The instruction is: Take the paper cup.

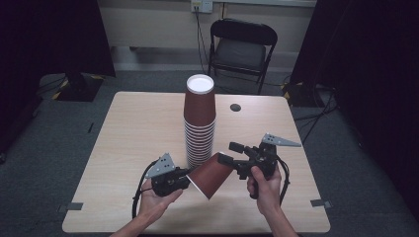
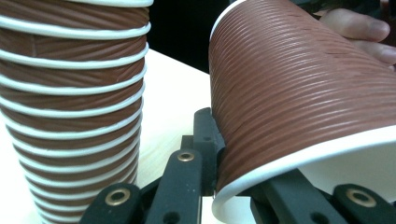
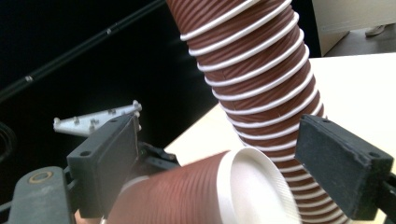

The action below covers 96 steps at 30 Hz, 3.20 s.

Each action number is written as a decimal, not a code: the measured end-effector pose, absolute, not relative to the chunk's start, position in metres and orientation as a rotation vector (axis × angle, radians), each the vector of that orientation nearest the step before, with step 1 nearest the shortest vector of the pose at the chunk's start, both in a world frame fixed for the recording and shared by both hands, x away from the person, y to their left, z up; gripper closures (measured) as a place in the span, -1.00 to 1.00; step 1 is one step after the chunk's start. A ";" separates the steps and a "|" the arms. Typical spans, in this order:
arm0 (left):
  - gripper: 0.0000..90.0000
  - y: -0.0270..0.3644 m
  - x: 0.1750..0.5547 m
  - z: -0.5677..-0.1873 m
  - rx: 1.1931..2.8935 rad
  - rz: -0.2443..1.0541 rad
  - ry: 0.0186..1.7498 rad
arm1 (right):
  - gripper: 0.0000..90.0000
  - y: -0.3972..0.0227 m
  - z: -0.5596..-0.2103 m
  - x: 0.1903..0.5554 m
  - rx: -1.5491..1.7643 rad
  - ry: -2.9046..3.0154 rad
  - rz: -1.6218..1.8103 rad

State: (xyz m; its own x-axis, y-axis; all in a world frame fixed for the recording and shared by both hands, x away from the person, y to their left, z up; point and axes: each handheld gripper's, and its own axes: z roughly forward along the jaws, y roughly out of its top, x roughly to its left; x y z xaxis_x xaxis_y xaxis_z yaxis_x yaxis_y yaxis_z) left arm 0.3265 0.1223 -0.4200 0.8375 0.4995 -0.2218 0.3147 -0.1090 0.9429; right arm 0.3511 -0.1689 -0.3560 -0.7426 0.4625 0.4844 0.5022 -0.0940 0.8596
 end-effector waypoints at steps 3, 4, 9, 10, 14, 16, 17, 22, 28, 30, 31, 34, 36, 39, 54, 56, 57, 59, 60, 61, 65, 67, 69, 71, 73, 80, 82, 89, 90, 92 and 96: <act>0.88 0.126 0.327 -0.419 1.726 0.161 0.639 | -0.71 -0.172 -0.357 0.349 -1.095 -2.144 -2.006; 0.88 0.127 0.328 -0.418 1.738 0.152 0.647 | -0.71 -0.172 -0.357 0.349 -1.095 -2.144 -2.006; 0.88 0.134 0.330 -0.417 1.805 0.116 0.668 | -0.70 -0.176 -0.360 0.343 -1.029 -2.231 -1.994; 0.88 0.134 0.330 -0.417 1.805 0.116 0.668 | -0.70 -0.176 -0.360 0.343 -1.029 -2.231 -1.994; 0.89 0.135 0.332 -0.416 1.885 0.086 0.669 | -0.70 -0.176 -0.362 0.339 -0.974 -2.301 -1.964; 0.89 0.134 0.333 -0.416 1.910 0.072 0.663 | -0.70 -0.175 -0.364 0.337 -0.940 -2.334 -1.957; 0.89 0.133 0.334 -0.415 1.922 0.056 0.657 | -0.69 -0.174 -0.364 0.335 -0.928 -2.347 -1.945; 0.89 0.130 0.336 -0.416 2.013 0.019 0.649 | -0.68 -0.169 -0.368 0.329 -0.830 -2.454 -1.887; 0.89 0.124 0.341 -0.420 2.083 -0.062 0.653 | -0.68 -0.160 -0.377 0.320 -0.717 -2.598 -1.783; 0.89 0.122 0.343 -0.421 2.101 -0.090 0.655 | -0.69 -0.155 -0.383 0.315 -0.663 -2.680 -1.718; 0.89 0.122 0.343 -0.421 2.116 -0.088 0.649 | -0.69 -0.153 -0.385 0.314 -0.640 -2.709 -1.695; 0.89 0.120 0.345 -0.421 2.139 -0.114 0.658 | -0.69 -0.149 -0.387 0.309 -0.577 -2.788 -1.650; 0.89 0.119 0.347 -0.422 2.153 -0.148 0.661 | -0.69 -0.147 -0.387 0.308 -0.558 -2.810 -1.639; 0.89 0.117 0.347 -0.421 2.145 -0.154 0.673 | -0.69 -0.143 -0.389 0.303 -0.482 -2.862 -1.615; 0.90 0.113 0.350 -0.424 2.150 -0.242 0.715 | -0.80 -0.124 -0.404 0.285 -0.187 -3.213 -1.430; 0.91 0.112 0.351 -0.425 2.163 -0.242 0.717 | -0.81 -0.122 -0.407 0.284 -0.157 -3.252 -1.406; 0.91 0.111 0.351 -0.425 2.166 -0.250 0.726 | -0.81 -0.121 -0.409 0.283 -0.131 -3.279 -1.384; 0.91 0.110 0.353 -0.425 2.175 -0.263 0.725 | -0.82 -0.117 -0.412 0.281 -0.089 -3.325 -1.357; 0.91 0.109 0.354 -0.426 2.177 -0.269 0.720 | -0.82 -0.117 -0.412 0.281 -0.089 -3.325 -1.357; 0.91 0.108 0.354 -0.426 2.173 -0.271 0.725 | -0.83 -0.116 -0.413 0.280 -0.057 -3.352 -1.337; 0.91 0.103 0.357 -0.424 2.158 -0.310 0.725 | -0.84 -0.106 -0.416 0.277 0.006 -3.421 -1.290; 0.91 0.102 0.356 -0.423 2.156 -0.300 0.724 | -0.82 -0.104 -0.417 0.275 0.018 -3.441 -1.283; 0.92 0.098 0.356 -0.422 2.158 -0.286 0.717 | -0.83 -0.100 -0.420 0.275 0.028 -3.476 -1.280; 0.92 0.095 0.357 -0.422 2.164 -0.281 0.715 | -0.83 -0.099 -0.420 0.277 0.026 -3.472 -1.267; 0.92 0.094 0.357 -0.421 2.173 -0.261 0.734 | -0.83 -0.098 -0.420 0.277 0.027 -3.483 -1.271; 0.91 0.080 0.355 -0.419 2.195 -0.263 0.718 | -0.83 -0.090 -0.420 0.278 0.035 -3.435 -1.290; 0.90 0.079 0.355 -0.419 2.201 -0.260 0.717 | -0.83 -0.088 -0.420 0.278 0.035 -3.436 -1.266; 0.90 0.081 0.357 -0.418 2.201 -0.266 0.729 | -0.83 -0.085 -0.419 0.279 0.037 -3.434 -1.284; 0.90 0.081 0.357 -0.418 2.198 -0.262 0.732 | -0.83 -0.085 -0.419 0.280 0.048 -3.436 -1.286; 0.89 0.081 0.356 -0.418 2.199 -0.248 0.737 | -0.82 -0.085 -0.418 0.280 0.036 -3.431 -1.295; 0.88 0.082 0.355 -0.420 2.174 -0.261 0.731 | -0.80 -0.086 -0.418 0.279 0.015 -3.421 -1.296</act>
